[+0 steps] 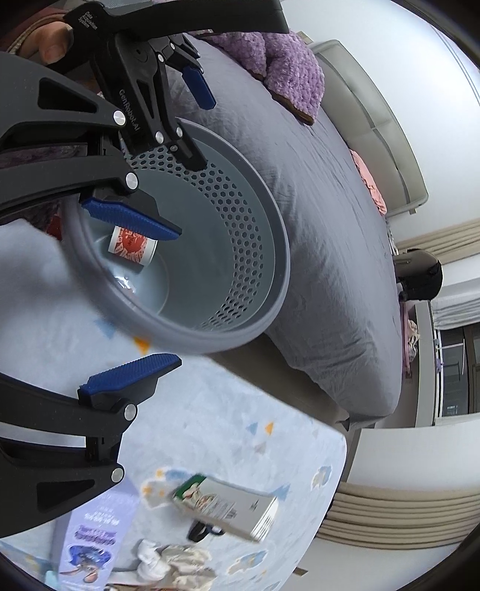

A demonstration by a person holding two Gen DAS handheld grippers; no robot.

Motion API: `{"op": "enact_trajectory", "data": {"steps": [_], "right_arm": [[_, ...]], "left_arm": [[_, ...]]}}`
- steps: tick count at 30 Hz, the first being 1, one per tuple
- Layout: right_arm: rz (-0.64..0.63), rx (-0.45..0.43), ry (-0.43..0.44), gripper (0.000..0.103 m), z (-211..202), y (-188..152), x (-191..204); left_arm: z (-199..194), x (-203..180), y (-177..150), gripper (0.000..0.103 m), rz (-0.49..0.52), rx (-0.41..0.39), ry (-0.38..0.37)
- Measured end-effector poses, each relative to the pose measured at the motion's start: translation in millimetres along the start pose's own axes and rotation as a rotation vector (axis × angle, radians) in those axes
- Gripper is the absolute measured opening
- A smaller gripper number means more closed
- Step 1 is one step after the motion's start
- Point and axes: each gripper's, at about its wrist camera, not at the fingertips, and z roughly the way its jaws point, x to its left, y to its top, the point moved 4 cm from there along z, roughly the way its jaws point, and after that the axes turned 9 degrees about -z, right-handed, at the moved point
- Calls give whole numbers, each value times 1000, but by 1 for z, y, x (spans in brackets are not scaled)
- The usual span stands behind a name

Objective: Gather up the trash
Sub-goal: 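Move both tools back over the table toward the remaining items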

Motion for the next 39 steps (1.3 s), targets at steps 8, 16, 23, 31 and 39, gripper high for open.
{"op": "enact_trajectory", "data": {"steps": [8, 16, 23, 31, 39], "right_arm": [[54, -13, -55, 65, -43, -24, -27], [129, -12, -120, 67, -90, -63, -66], [218, -40, -227, 68, -139, -98, -116], [329, -5, -326, 69, -166, -135, -175], [406, 33, -354, 69, -159, -144, -214]], "left_arm": [[-29, -19, -10, 96, 30, -15, -42], [-61, -64, -29, 96, 88, -10, -125], [-85, -114, -46, 96, 165, 1, -205], [-99, -158, -54, 96, 212, 8, -253], [-97, -185, -55, 96, 245, 27, -270]]}}
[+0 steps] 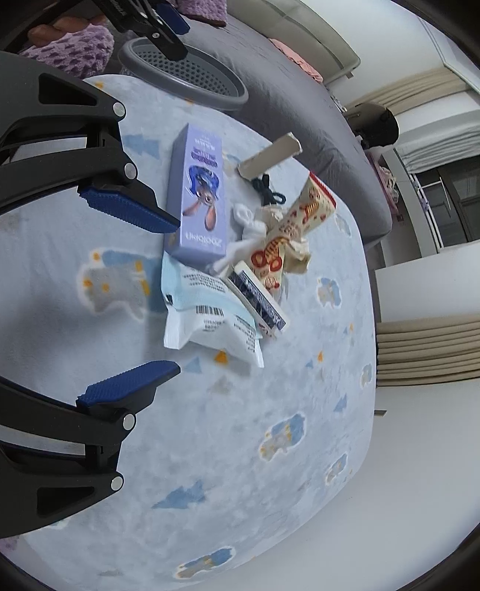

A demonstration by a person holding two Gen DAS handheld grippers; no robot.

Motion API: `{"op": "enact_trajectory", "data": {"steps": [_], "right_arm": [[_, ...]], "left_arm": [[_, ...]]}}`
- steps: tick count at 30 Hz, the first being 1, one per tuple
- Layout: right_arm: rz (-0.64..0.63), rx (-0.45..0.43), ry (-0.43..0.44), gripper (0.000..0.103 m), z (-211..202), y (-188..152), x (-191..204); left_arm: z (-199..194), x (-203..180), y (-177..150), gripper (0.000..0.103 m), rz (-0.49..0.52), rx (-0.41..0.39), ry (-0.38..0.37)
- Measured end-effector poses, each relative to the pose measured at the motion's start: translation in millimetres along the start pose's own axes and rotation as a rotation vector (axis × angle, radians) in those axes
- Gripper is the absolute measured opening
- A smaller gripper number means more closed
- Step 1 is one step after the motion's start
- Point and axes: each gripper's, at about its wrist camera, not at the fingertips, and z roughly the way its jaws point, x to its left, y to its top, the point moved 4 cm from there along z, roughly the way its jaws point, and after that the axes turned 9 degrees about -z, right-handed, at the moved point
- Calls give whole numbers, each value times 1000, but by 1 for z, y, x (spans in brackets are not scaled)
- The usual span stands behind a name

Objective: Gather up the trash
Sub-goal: 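Move both tools back over the table toward the remaining items, then grasp the white wet-wipe packet with the right tool and lift it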

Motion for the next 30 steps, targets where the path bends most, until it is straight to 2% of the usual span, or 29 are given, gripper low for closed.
{"op": "enact_trajectory", "data": {"steps": [18, 25, 27, 28, 30], "right_arm": [[19, 112, -80, 69, 62, 18, -5], [14, 123, -92, 68, 73, 21, -7], [15, 118, -84, 67, 74, 21, -7], [12, 120, -78, 60, 74, 20, -7], [4, 117, -76, 56, 72, 20, -7]], "left_arm": [[22, -13, -5, 96, 22, 42, -18], [23, -13, -5, 96, 19, 48, -22], [23, -13, -5, 96, 20, 47, -24], [23, -13, -5, 96, 22, 45, -25], [22, -14, -5, 96, 23, 44, -27]]}}
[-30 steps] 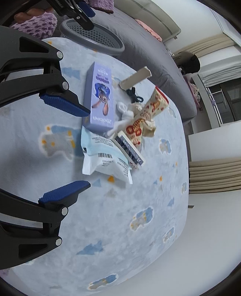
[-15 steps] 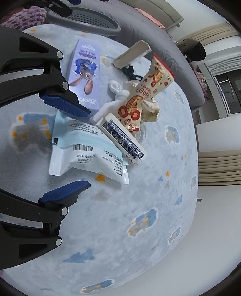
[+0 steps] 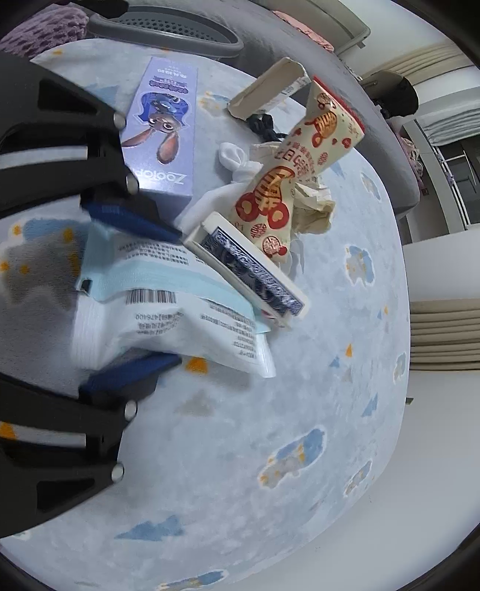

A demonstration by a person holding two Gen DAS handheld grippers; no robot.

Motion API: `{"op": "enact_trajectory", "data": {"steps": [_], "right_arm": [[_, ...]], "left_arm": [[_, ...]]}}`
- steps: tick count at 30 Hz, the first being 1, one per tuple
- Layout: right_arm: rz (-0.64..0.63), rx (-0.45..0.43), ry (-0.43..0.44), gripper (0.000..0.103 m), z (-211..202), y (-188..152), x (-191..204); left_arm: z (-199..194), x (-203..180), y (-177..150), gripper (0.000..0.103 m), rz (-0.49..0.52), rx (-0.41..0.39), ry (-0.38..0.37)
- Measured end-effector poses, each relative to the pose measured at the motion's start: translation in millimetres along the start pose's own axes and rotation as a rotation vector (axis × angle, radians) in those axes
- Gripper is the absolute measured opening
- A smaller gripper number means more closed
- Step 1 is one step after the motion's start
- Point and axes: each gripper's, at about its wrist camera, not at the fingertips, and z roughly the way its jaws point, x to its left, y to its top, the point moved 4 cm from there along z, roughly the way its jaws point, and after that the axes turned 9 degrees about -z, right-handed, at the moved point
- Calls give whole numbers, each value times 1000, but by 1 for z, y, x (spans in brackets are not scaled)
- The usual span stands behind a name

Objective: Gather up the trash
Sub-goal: 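Grasp the white wet-wipe packet with the right tool and lift it, then grasp the blue playing card box with the left tool while right holds packet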

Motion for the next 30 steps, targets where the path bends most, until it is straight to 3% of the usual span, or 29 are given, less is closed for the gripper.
{"op": "enact_trajectory", "data": {"steps": [18, 24, 27, 30], "right_arm": [[11, -69, 70, 55, -53, -26, -10], [-118, -60, 107, 55, -61, -35, 28], [-221, -56, 77, 55, -62, -45, 52], [-240, -53, 26, 55, -60, -47, 52]], "left_arm": [[-3, -25, -5, 96, 52, 6, -51], [-3, -21, -5, 96, 42, 8, -41], [-5, -16, -3, 96, 28, 4, -35], [-6, -13, -3, 96, 22, 3, -29]]}}
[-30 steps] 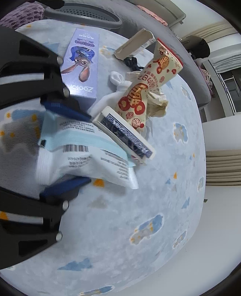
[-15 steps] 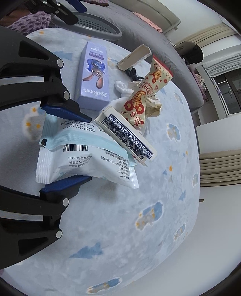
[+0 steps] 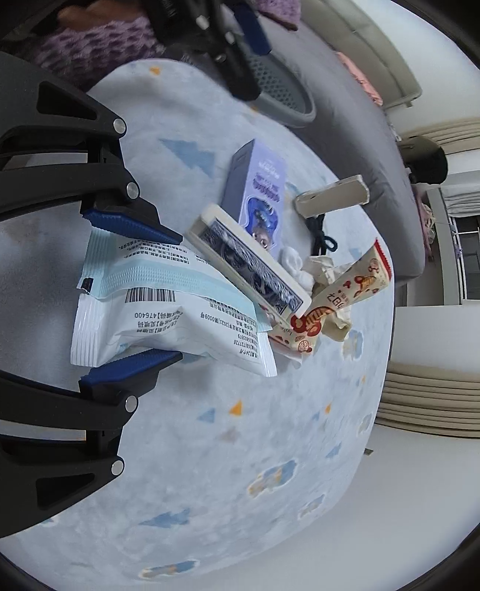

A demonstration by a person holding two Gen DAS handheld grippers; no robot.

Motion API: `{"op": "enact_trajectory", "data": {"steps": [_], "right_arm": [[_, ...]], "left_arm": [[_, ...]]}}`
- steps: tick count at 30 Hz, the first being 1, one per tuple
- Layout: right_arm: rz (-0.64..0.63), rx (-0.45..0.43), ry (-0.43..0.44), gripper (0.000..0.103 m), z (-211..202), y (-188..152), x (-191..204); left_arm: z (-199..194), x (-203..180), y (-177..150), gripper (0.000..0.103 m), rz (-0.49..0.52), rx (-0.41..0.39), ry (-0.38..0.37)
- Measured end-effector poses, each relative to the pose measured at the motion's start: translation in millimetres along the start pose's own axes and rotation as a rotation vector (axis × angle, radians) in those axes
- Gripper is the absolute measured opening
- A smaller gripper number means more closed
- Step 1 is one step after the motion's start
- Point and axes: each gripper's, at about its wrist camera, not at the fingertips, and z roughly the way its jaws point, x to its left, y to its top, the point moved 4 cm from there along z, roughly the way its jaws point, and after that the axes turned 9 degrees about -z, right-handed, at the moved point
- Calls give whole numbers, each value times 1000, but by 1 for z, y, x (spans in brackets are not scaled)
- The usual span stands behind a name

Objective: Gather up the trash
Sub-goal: 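Grasp the blue playing card box with the left tool while right holds packet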

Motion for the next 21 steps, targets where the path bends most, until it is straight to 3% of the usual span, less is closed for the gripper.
{"op": "enact_trajectory", "data": {"steps": [6, 11, 21], "right_arm": [[-53, -21, 27, 55, -11, -3, 14], [-10, -38, 62, 55, -18, -8, 12], [82, -70, 29, 55, -26, -21, -26]], "left_arm": [[-1, 2, -2, 96, -4, 5, 1], [0, 0, -4, 96, -1, 12, -6], [5, -32, -16, 96, 58, 37, -59]]}}
